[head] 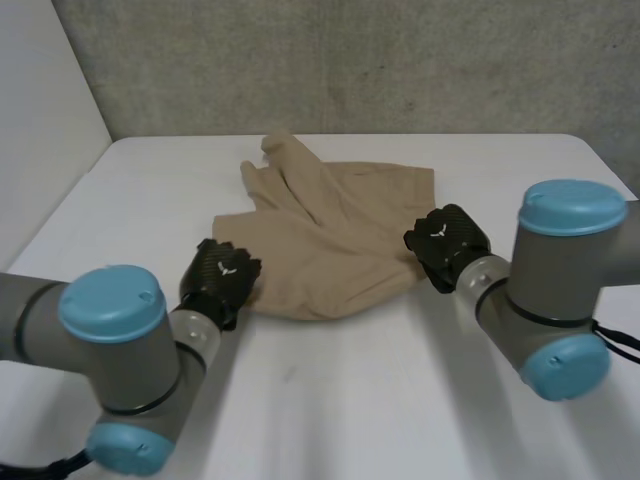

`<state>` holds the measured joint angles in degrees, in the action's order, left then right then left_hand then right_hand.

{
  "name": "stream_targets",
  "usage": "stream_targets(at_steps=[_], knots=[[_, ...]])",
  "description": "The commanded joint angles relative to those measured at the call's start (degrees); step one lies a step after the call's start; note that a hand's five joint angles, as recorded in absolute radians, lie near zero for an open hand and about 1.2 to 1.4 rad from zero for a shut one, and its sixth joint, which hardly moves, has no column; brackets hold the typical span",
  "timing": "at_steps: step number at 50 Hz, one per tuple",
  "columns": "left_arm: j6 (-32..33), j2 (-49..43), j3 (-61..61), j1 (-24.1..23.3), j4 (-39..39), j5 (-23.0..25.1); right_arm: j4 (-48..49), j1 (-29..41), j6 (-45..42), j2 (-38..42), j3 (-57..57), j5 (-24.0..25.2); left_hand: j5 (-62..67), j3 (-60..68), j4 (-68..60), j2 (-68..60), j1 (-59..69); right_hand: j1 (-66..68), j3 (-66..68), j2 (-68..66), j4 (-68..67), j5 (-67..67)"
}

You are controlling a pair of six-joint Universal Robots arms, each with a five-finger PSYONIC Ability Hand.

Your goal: Fold the shorts.

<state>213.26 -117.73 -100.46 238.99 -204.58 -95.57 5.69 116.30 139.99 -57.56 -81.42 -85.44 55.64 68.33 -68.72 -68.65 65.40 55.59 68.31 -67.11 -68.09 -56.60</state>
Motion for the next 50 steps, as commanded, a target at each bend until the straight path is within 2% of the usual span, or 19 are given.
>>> stream_targets(at_steps=[1,3,6,7,11,12,13,14,15,17,20,25,29,30,33,35,41,46,50], knots=[[0.14,12.95,-6.06,-0.37,15.42,-7.52,-13.75,-0.29,-5.60,-11.51,-7.34,0.45,14.36,11.67,-11.28,-11.35,14.60,24.41,11.69,-12.89,-11.91,-13.40],[-0.04,17.15,-9.47,-0.80,21.99,-8.14,-21.48,-0.38,-8.41,-13.01,-9.45,0.36,14.36,11.67,-11.28,-11.35,14.60,24.41,11.69,-12.89,-11.91,-13.40],[-0.13,20.51,-13.26,-2.38,27.90,-7.44,-29.82,-0.46,-12.44,-13.89,-13.65,-0.34,14.36,11.67,-11.28,-11.35,14.60,24.41,11.69,-12.89,-11.91,-13.40],[-0.13,21.91,-15.10,-4.13,30.70,-7.09,-31.33,-0.46,-13.68,-14.15,-14.72,-0.61,14.36,11.67,-11.28,-11.35,14.60,24.41,11.69,-12.89,-11.91,-13.40],[-0.22,22.89,-17.58,-8.79,33.27,-6.21,-31.71,-0.64,-16.15,-16.35,-17.80,-0.43,14.36,11.67,-11.28,-11.35,14.60,24.41,11.69,-12.89,-11.91,-13.40],[-0.22,22.89,-17.49,-9.59,33.28,-6.12,-30.83,-0.64,-16.15,-16.53,-18.24,-0.43,9.22,6.53,-6.14,-6.21,9.46,24.41,11.69,-12.89,-11.91,-13.40],[-0.22,22.72,-17.41,-10.20,33.28,-6.29,-29.78,-0.64,-16.07,-16.62,-18.59,-0.52,-6.82,-9.51,9.90,9.83,-6.58,24.41,11.69,-12.89,-11.91,-13.40],[0.04,22.54,-16.88,-11.08,33.10,-6.90,-27.59,-0.64,-16.07,-16.88,-19.38,-0.35,-42.62,-45.30,45.70,45.62,-42.37,24.41,11.69,-12.89,-11.91,-13.40],[0.39,22.37,-16.62,-11.26,32.84,-6.82,-26.53,-0.64,-16.07,-16.97,-19.74,-0.35,-55.64,-58.33,58.72,58.65,-55.40,24.41,11.69,-12.89,-11.91,-13.40],[0.57,22.10,-14.96,-11.27,31.88,-6.73,-24.42,-0.64,-15.98,-17.05,-20.44,-0.35,-52.60,-55.29,55.68,55.61,-52.36,24.41,11.69,-12.89,-11.91,-13.40],[0.49,20.52,-9.33,-9.87,28.02,-6.56,-20.99,-0.73,-15.98,-16.97,-21.23,-0.70,-55.60,-58.28,58.68,58.60,-55.35,24.41,11.69,-12.89,-11.91,-13.40],[0.49,17.72,-2.21,-3.45,19.49,-4.72,-18.00,-0.64,-15.80,-16.97,-22.37,-0.61,-52.57,-55.26,55.65,55.58,-52.33,24.41,11.69,-12.89,-11.91,-13.40],[0.49,10.69,4.55,0.42,13.16,3.45,-16.15,-0.38,-14.14,-16.97,-23.08,-0.52,-47.03,-49.71,50.11,50.04,-46.78,24.41,11.69,-12.89,-11.91,-13.40],[0.22,7.46,7.79,1.64,11.76,7.73,-15.80,-0.29,-13.70,-16.97,-23.17,-0.52,-45.02,-47.70,48.10,48.02,-44.77,24.41,11.69,-12.89,-11.91,-13.40],[0.05,0.43,14.73,4.37,11.74,14.60,-14.92,0.15,-12.55,-16.97,-23.34,-0.52,-39.31,-41.99,42.39,42.31,-39.06,24.41,11.69,-12.89,-11.91,-13.40],[0.05,-2.93,17.74,5.52,12.36,16.46,-14.65,0.24,-12.37,-16.88,-23.34,-0.52,-38.61,-41.29,41.69,41.61,-38.36,24.41,11.69,-12.89,-11.91,-13.40],[0.31,-14.96,30.29,7.36,13.50,18.32,-13.77,-0.02,-12.37,-16.88,-23.52,-0.52,-35.92,-38.60,39.00,38.92,-35.67,24.41,11.69,-12.89,-11.91,-13.40],[0.66,-20.96,35.68,8.42,14.29,18.49,-12.98,-0.29,-12.29,-16.88,-23.61,-0.52,-32.56,-35.25,35.64,35.57,-32.32,24.41,11.69,-12.89,-11.91,-13.40],[0.66,-23.77,38.05,8.60,14.21,18.23,-12.72,-0.55,-12.29,-16.88,-23.61,-0.52,-22.16,-24.84,25.23,25.16,-21.91,24.41,11.69,-12.89,-11.91,-13.40]])
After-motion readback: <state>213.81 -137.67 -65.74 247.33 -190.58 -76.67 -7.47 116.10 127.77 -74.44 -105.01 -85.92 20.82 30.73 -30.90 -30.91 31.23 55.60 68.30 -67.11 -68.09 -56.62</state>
